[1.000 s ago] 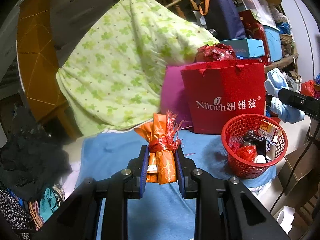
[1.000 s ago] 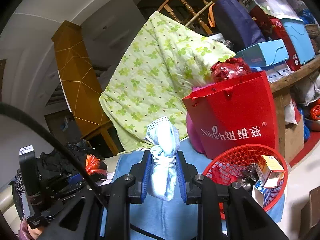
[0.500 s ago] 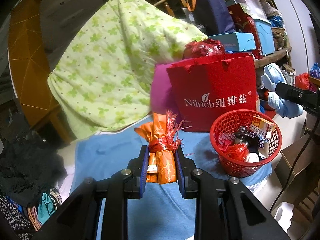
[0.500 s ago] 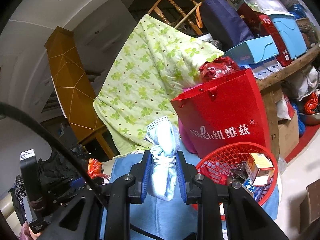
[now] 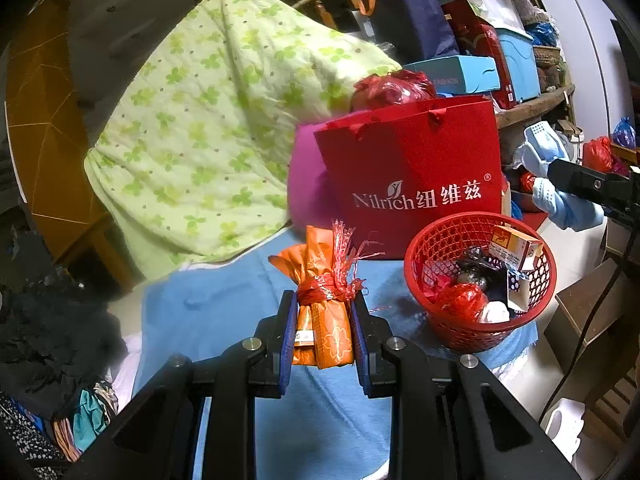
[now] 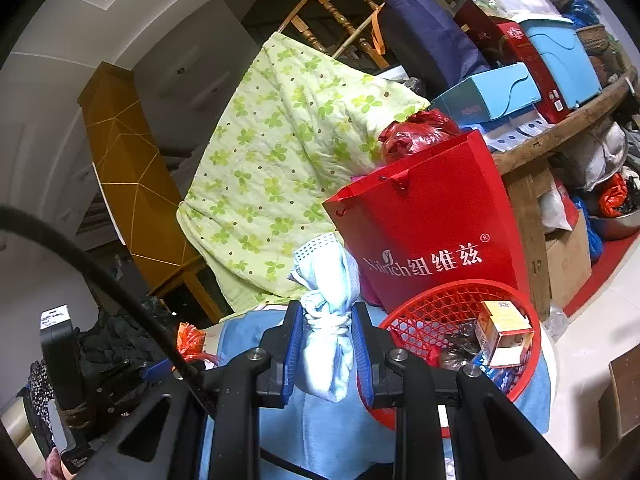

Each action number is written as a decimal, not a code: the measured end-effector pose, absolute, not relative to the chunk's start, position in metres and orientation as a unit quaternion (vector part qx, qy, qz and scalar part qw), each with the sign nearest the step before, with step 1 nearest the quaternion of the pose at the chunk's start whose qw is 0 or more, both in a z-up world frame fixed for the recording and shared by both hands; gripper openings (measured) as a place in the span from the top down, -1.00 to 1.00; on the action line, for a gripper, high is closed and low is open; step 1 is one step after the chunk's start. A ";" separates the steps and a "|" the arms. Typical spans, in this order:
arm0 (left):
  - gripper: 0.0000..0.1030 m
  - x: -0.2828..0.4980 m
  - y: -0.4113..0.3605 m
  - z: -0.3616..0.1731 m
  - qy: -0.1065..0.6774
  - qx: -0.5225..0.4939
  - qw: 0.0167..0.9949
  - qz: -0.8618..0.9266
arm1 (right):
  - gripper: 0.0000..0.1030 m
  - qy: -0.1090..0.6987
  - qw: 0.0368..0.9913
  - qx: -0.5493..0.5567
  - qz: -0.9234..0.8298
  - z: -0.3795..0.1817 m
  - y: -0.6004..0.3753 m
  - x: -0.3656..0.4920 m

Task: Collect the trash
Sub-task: 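Lift both held items and carry them toward the red mesh basket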

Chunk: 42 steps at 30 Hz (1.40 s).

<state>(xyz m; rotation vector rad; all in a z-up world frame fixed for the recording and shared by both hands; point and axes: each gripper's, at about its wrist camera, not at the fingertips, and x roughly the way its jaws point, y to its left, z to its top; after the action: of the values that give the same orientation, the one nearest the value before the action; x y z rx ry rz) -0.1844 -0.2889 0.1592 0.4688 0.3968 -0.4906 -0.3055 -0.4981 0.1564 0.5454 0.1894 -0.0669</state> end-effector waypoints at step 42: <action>0.47 -0.180 -0.317 0.143 0.219 0.246 0.908 -0.260 | 0.49 0.093 0.951 0.289 -0.058 0.144 -0.507 -0.318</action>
<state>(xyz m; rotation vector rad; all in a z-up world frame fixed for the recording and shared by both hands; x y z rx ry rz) -0.1799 -0.3166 0.1426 0.5080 0.4529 -0.5360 -0.3180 -0.5071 0.1445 0.5880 0.1892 -0.1178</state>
